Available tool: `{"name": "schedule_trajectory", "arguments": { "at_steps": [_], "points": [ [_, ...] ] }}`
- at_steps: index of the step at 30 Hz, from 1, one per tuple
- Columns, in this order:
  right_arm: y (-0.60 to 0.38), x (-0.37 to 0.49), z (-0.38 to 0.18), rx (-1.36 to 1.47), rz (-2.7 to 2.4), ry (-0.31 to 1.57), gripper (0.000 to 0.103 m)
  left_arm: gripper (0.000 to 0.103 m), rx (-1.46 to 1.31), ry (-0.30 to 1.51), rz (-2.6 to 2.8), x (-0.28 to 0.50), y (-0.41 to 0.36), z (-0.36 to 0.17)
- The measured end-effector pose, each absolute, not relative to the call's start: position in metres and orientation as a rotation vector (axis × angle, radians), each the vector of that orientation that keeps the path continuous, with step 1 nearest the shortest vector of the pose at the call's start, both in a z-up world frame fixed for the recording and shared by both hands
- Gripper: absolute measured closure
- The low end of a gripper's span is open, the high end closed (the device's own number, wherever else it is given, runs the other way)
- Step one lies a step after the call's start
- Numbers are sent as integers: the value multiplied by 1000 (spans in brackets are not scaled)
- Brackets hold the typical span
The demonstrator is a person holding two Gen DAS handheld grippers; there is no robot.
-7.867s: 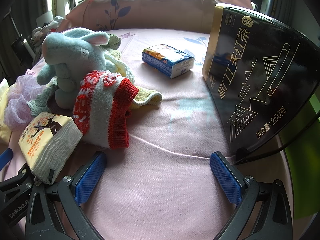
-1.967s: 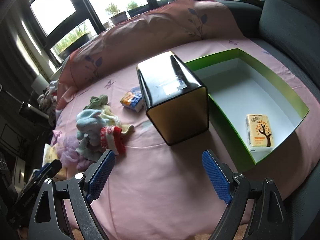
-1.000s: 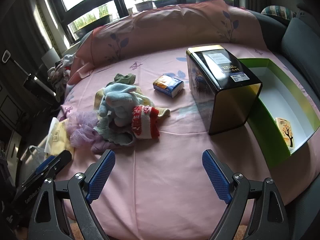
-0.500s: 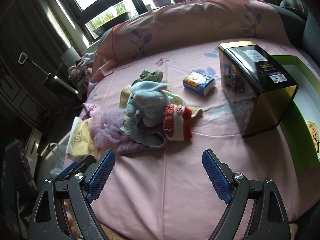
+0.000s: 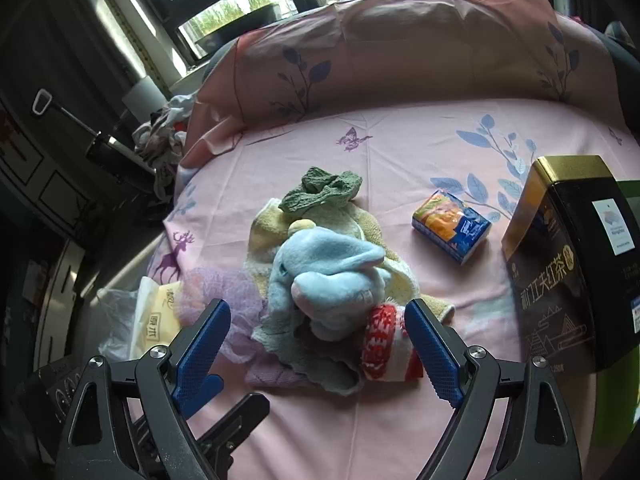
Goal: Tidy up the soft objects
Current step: 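Grasp the blue elephant plush with the right gripper and lift it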
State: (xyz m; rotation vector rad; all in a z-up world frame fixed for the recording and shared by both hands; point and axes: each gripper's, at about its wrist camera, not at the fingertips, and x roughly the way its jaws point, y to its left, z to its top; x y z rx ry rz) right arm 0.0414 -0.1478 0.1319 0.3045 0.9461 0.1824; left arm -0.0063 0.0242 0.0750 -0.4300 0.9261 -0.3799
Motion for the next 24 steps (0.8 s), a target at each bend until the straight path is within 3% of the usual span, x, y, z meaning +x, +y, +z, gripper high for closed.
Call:
{"name": "schedule_trajectory", "arguments": {
  "at_steps": [10, 14, 18, 24],
  "points": [
    [-151, 98, 102, 313, 254, 1060, 14, 47, -424, 938, -392, 47, -3, 63],
    [-147, 112, 86, 307, 276, 1105, 20, 49, -459, 950, -450, 57, -7, 49],
    [-143, 115, 75, 238, 253, 1099, 37, 53, -475, 963, -470, 61, -11, 39],
    [-153, 119, 65, 251, 288, 1111, 39, 57, -460, 936, -487, 60, -16, 37]
  ]
}}
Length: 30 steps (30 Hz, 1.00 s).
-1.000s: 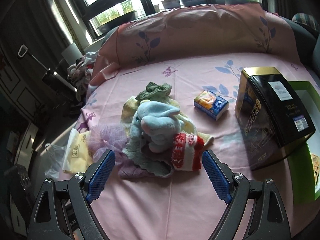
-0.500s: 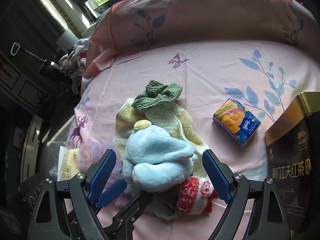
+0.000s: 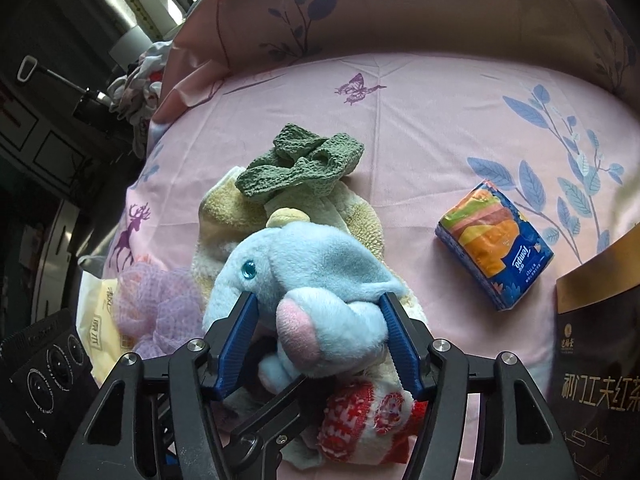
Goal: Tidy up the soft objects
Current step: 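Grasp the blue elephant plush with the right gripper and lift it, then carry the elephant plush over the green-rimmed box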
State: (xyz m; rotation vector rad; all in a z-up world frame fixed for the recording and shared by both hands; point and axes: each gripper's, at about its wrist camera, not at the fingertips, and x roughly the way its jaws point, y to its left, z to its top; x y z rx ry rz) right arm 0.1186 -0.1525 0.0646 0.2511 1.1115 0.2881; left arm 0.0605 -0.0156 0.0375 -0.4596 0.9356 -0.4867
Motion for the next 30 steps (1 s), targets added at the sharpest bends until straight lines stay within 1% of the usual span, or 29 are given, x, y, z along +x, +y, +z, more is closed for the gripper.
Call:
{"name": "schedule_trajectory", "arguments": {
  "at_steps": [1, 3, 5, 7, 8, 11, 16, 23, 30],
  "points": [
    [-154, 118, 64, 259, 294, 1106, 39, 58, -460, 932, -486, 60, -16, 37],
    [-153, 112, 66, 245, 300, 1096, 45, 63, -449, 924, -484, 55, -16, 40],
    [-152, 102, 72, 227, 298, 1074, 48, 68, -417, 906, -484, 47, -17, 49],
    [-152, 92, 80, 249, 315, 1054, 52, 69, -396, 866, -485, 35, -15, 64],
    [-152, 87, 82, 289, 352, 1059, 56, 69, -402, 852, -493, 30, -14, 71],
    [-149, 69, 91, 323, 370, 1048, 56, 70, -325, 842, -459, 10, -13, 89],
    [-145, 37, 100, 340, 375, 1035, 56, 71, -365, 870, -473, -17, -1, 95],
    [-143, -13, 127, 335, 371, 963, 56, 70, -308, 829, -489, -56, -8, 126],
    [-154, -50, 130, 362, 322, 946, 56, 70, -250, 844, -518, -86, -22, 130]
  ]
}}
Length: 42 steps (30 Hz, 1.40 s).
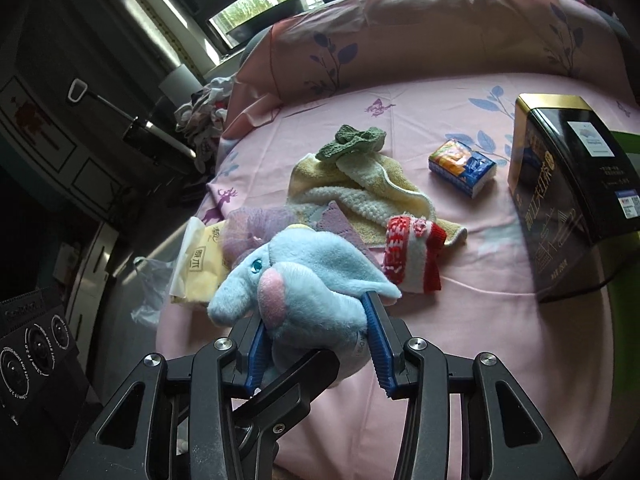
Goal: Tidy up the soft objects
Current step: 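Carry the elephant plush over the green-rimmed box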
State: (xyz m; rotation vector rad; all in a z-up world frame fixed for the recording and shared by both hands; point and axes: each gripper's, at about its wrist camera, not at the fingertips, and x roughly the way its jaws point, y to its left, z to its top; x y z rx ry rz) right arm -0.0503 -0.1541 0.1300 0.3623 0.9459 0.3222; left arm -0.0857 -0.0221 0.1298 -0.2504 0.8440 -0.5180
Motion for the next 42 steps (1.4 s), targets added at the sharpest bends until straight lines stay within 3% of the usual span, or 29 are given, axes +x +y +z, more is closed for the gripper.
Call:
{"name": "schedule_trajectory", "arguments": {
  "at_steps": [15, 42],
  "points": [
    [-186, -106, 168, 379, 225, 815, 56, 70, -152, 752, -600, -121, -58, 164],
    [-220, -125, 175, 429, 194, 747, 56, 70, -56, 711, -620, -130, -97, 178]
  ]
}}
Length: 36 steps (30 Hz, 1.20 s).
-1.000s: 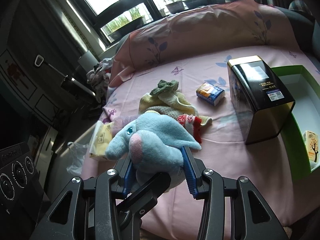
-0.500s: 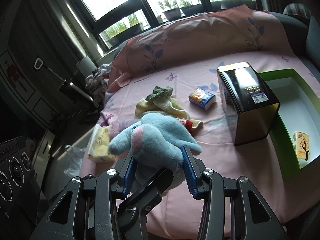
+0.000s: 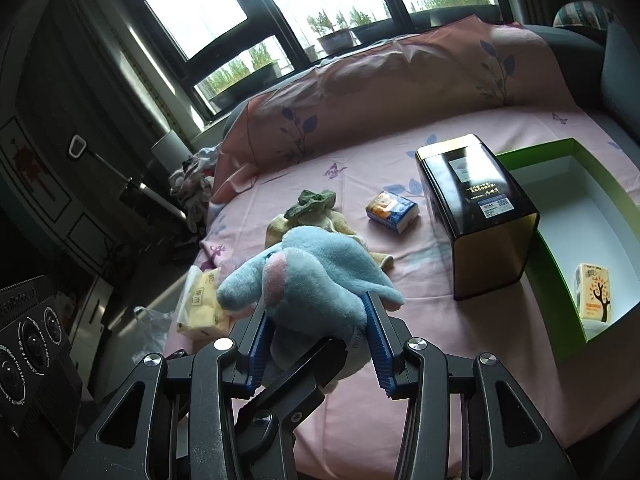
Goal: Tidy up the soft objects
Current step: 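Carry the elephant plush over the green-rimmed box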
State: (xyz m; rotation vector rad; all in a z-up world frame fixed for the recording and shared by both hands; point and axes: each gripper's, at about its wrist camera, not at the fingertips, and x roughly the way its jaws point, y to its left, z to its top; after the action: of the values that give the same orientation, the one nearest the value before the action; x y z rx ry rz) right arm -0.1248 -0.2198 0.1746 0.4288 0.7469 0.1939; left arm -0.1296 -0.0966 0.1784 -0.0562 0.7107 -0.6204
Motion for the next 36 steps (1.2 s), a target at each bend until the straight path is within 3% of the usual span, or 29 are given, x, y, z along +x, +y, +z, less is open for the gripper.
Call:
{"name": "schedule_trajectory", "arguments": {
  "at_steps": [36],
  "points": [
    [-280, -141, 181, 506, 100, 667, 56, 70, -1, 691, -733, -129, -152, 188]
  ]
}}
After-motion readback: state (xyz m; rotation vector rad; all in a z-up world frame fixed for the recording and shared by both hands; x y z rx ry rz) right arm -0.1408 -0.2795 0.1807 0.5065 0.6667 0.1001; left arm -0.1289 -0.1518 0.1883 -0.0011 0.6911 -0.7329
